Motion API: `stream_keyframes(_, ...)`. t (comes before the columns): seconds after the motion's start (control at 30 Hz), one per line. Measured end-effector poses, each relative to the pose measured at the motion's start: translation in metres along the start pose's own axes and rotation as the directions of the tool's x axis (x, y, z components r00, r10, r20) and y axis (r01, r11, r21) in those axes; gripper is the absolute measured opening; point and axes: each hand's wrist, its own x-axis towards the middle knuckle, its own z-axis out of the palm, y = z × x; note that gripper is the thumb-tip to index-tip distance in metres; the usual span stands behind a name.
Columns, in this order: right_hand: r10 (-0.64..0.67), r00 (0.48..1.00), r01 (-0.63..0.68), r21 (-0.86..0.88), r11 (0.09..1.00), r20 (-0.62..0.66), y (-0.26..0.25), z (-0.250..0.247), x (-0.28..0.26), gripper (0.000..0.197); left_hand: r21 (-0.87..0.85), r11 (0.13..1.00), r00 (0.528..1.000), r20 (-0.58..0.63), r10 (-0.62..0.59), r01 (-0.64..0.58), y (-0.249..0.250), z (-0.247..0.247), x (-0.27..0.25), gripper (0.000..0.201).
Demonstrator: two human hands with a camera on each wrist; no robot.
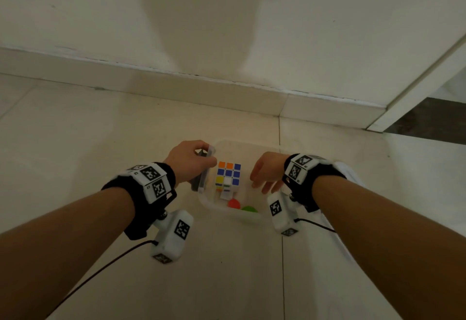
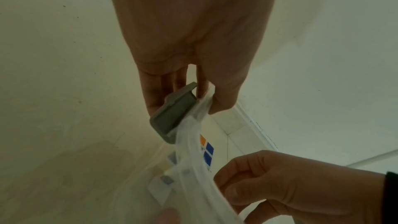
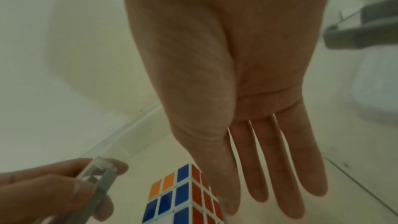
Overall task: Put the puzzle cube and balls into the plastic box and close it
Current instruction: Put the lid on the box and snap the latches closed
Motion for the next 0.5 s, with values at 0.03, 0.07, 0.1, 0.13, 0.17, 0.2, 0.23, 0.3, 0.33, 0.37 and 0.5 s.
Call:
stream_keyframes(0.03, -0.017, 1.0, 0.017, 0.0, 1.0, 0.018, -0.001, -0.004, -0.008, 0.034, 0.003, 1.0, 1.0, 0.005, 0.0, 0.0, 0.0, 0.0, -0.001, 0.033)
stream_keyframes(0.07, -0.041, 0.998, 0.041, 0.005, 0.999, 0.04, -0.003, -0.01, -0.016, 0.033, 0.004, 1.0, 1.0, 0.01, -0.001, 0.001, 0.0, -0.001, -0.001, 0.033)
stream_keyframes(0.1, -0.071, 0.996, 0.071, 0.016, 0.997, 0.059, -0.004, -0.017, -0.023, 0.031, 0.002, 1.0, 1.0, 0.016, -0.006, 0.006, -0.002, -0.002, -0.001, 0.033)
stream_keyframes(0.13, -0.106, 0.992, 0.104, 0.042, 0.994, 0.066, -0.003, -0.026, -0.033, 0.028, -0.003, 1.0, 1.0, 0.025, -0.009, 0.009, -0.003, -0.002, -0.002, 0.033)
stream_keyframes(0.17, -0.144, 0.988, 0.138, 0.091, 0.986, 0.062, -0.002, -0.036, -0.043, 0.026, -0.007, 1.0, 0.999, 0.034, -0.014, 0.014, -0.003, -0.003, -0.003, 0.032)
stream_keyframes(0.2, -0.176, 0.984, 0.167, 0.164, 0.972, 0.042, 0.001, -0.046, -0.053, 0.025, -0.014, 1.0, 0.999, 0.044, -0.018, 0.019, -0.003, -0.003, -0.003, 0.032)
stream_keyframes(0.23, -0.194, 0.981, 0.187, 0.252, 0.95, 0.003, 0.005, -0.055, -0.061, 0.023, -0.022, 0.999, 0.998, 0.053, -0.026, 0.027, -0.002, -0.004, -0.004, 0.033)
stream_keyframes(0.3, -0.181, 0.971, 0.23, 0.41, 0.882, -0.156, 0.019, -0.071, -0.073, 0.018, -0.024, 0.999, 0.997, 0.064, -0.036, 0.037, 0.0, -0.002, -0.006, 0.035)
stream_keyframes(0.33, -0.135, 0.949, 0.257, 0.454, 0.853, -0.284, 0.029, -0.077, -0.073, 0.017, -0.013, 0.999, 0.997, 0.063, -0.034, 0.035, 0.0, -0.001, -0.006, 0.036)
stream_keyframes(0.37, -0.072, 0.899, 0.284, 0.451, 0.846, -0.432, 0.042, -0.082, -0.071, 0.019, 0.004, 1.0, 0.998, 0.06, -0.026, 0.026, 0.0, 0.001, -0.007, 0.035)
stream_keyframes(0.5, 0.117, 0.624, 0.059, 0.196, 0.979, -0.773, 0.102, -0.089, -0.055, 0.035, 0.069, 0.998, 0.999, 0.053, 0.005, -0.008, 0.001, 0.008, -0.008, 0.035)
